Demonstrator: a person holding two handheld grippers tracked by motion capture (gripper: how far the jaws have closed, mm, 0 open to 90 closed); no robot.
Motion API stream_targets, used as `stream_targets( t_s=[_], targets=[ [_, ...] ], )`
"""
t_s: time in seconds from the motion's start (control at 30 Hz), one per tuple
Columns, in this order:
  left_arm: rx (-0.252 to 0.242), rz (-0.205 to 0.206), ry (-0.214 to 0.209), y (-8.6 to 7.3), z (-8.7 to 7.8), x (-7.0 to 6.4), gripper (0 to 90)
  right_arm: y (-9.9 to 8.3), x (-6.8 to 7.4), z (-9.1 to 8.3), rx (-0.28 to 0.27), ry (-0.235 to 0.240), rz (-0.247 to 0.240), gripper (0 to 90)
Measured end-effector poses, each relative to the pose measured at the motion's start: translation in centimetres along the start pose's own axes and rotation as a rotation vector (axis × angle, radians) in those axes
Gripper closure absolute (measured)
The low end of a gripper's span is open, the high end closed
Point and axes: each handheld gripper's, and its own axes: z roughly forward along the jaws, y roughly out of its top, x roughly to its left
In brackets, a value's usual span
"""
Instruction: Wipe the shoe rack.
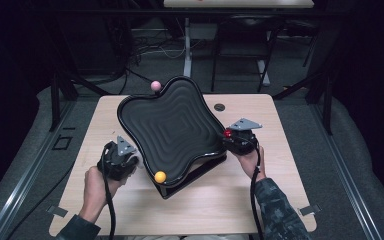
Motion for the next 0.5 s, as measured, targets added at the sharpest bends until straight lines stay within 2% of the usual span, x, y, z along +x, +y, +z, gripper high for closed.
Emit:
stream_targets(
  t_s=[0.07, 0.17, 0.23, 0.37, 0.5],
  targets=[
    [0.013, 0.019, -0.013, -0.4, -0.2, -0.7, 80.9, 0.0, 0.0, 0.0, 0.002, -0.004, 0.000, 59.6],
    [0.018, 0.024, -0.023, -0.7, -0.3, -1.1, 80.8, 0.0, 0.1, 0.0, 0.004, -0.006, 0.001, 59.6],
    [0.033, 0.046, -0.028, -1.0, -0.4, -1.9, 80.7, 0.0, 0.1, 0.0, 0.004, -0.006, 0.002, 59.7],
    [0.039, 0.054, -0.037, -1.3, -0.5, -2.5, 80.6, 0.0, 0.1, 0.0, 0.004, -0.005, 0.002, 59.6],
    [0.047, 0.043, -0.049, -1.6, -0.5, -2.9, 80.6, 0.0, 0.1, 0.0, 0.006, -0.006, 0.004, 59.6]
  ],
)
